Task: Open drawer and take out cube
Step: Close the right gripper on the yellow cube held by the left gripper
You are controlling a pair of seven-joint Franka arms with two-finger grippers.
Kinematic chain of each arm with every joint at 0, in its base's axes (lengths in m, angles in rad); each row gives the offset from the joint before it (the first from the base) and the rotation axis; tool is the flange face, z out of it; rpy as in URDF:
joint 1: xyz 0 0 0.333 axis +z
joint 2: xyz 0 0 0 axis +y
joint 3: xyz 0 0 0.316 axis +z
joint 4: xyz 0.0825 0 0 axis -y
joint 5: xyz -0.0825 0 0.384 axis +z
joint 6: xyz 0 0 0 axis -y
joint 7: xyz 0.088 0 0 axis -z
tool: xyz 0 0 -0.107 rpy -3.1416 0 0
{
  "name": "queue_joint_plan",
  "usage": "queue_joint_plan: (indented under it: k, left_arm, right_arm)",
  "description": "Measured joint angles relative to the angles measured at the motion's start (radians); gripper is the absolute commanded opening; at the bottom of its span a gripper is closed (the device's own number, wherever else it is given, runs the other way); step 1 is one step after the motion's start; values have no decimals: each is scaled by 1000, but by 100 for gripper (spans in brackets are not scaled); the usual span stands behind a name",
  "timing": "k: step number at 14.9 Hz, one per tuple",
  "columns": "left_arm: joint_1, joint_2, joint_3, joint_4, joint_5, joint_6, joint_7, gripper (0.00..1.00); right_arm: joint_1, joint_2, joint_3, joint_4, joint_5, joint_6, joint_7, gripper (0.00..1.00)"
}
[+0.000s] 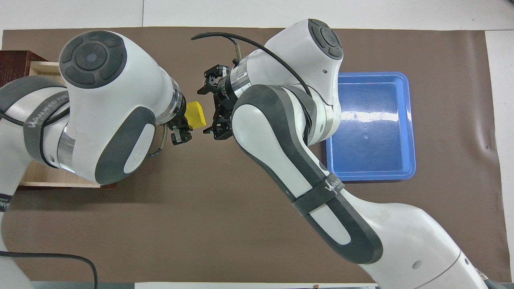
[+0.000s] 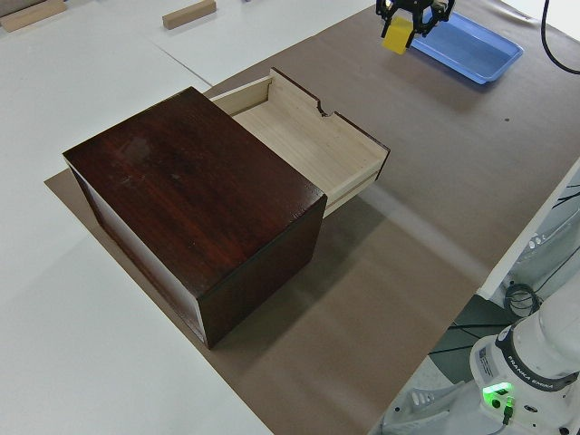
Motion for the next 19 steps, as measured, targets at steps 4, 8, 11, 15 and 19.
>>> queue_joint_plan:
  k: [4,8,11,15,19]
  left_arm:
    - [0,1,0,0,0,0,0,0]
    - [0,2,0,0,0,1,-1,0]
    - [0,2,0,-1,0,2,-2,0]
    - [0,2,0,-1,0,2,-2,0]
    - [0,3,2,-1,0,9,-3,0]
  right_arm:
    - [0,13,0,35,-23,-1,0,100]
    - [5,25,3,57,-44,-6,0,100]
    - [22,39,3,61,-47,-5,0,100]
    - [26,46,2,74,-47,-5,0,77]
    - [26,46,2,79,-65,-18,0,15]
